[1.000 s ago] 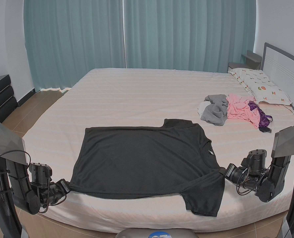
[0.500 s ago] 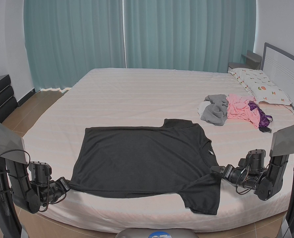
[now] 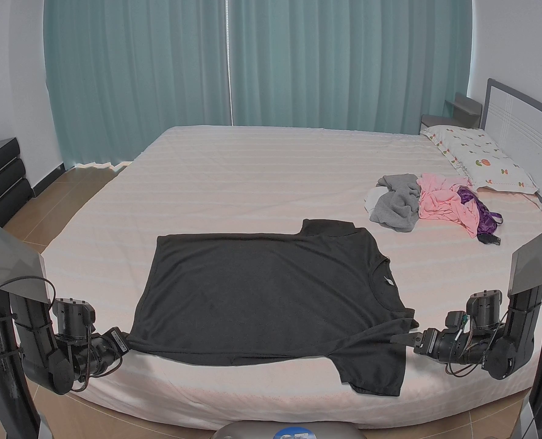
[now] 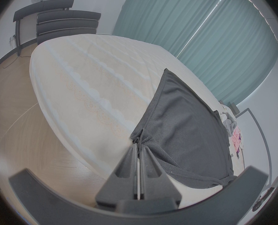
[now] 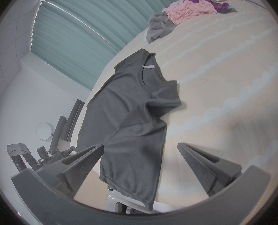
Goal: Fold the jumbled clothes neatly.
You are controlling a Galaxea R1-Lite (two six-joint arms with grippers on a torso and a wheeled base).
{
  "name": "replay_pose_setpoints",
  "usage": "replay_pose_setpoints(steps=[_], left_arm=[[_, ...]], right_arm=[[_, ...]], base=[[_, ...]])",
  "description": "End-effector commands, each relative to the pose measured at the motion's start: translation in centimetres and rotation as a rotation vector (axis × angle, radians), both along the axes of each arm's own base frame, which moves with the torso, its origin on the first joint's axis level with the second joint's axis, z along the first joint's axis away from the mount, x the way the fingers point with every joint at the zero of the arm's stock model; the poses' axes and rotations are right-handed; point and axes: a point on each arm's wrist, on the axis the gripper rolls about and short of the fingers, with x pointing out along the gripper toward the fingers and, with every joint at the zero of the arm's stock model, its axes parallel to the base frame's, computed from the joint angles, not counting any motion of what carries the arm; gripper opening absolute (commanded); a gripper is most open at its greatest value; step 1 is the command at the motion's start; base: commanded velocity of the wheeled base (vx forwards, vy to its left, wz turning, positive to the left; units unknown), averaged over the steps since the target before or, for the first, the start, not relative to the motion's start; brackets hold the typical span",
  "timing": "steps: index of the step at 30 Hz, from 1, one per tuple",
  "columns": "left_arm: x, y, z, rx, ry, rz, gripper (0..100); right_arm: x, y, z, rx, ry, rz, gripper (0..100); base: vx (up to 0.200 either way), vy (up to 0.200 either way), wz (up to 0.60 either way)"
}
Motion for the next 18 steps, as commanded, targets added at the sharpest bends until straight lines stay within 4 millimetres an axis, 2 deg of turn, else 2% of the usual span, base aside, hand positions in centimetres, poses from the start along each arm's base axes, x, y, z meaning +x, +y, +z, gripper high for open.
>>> replay_pose_setpoints(steps=[1,6,9,10,18], left_arm=[[0.0,0.0,0.0,-0.001,0.000,0.001,0],[0.0,0.0,0.0,-0.001,0.001,0.001,0],[0.0,0.0,0.0,-0.001,0.000,0.001,0],[0.0,0.0,0.0,-0.001,0.000,0.001,0],[0.0,0.0,0.0,-0.001,0.000,0.001,0]], right_arm=[[-0.2,0.1,-0.7,0.011,0.031,0.019,100],[0.0,0.6,-1.1,0.018,0.033,0.042,100],[0.2,1.4,-1.2,0.019,0.021,0.069,100],[0.5,2.2,-1.6,0.016,0.009,0.088,100],[0.4,2.3,-1.8,0.003,-0.002,0.075,100]], base=[[0.000,0.000,0.00],[0.000,0.000,0.00],[0.000,0.000,0.00],[0.000,0.000,0.00],[0.000,0.000,0.00]])
